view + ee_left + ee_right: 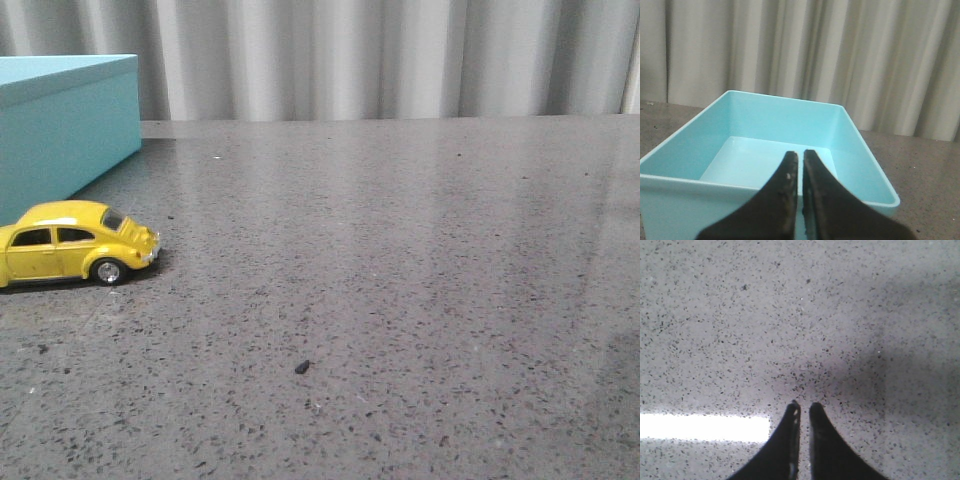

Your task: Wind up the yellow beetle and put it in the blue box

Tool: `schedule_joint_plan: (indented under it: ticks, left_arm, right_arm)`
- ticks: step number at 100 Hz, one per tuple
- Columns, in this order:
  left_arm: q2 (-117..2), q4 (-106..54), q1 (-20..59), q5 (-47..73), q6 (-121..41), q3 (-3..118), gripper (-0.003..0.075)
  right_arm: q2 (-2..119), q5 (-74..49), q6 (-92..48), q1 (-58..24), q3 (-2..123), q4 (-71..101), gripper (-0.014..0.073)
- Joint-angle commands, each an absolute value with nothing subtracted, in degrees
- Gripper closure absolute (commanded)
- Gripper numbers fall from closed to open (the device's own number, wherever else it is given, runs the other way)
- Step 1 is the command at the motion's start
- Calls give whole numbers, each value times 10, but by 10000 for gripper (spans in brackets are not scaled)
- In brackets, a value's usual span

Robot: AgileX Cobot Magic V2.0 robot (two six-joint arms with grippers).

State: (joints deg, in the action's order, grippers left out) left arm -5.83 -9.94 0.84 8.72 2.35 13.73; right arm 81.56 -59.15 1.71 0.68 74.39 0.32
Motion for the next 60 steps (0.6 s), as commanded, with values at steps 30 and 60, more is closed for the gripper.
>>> schedule_joint_plan:
  ticks: [30,60]
  left_arm:
    - [-70,-105,8,48,27,160,741]
    - [-103,-105,8,89,27,205,741]
  right_arm:
    - [777,-535,14,-19,757,7,635]
    - [707,-495,14,-29,757,7,635]
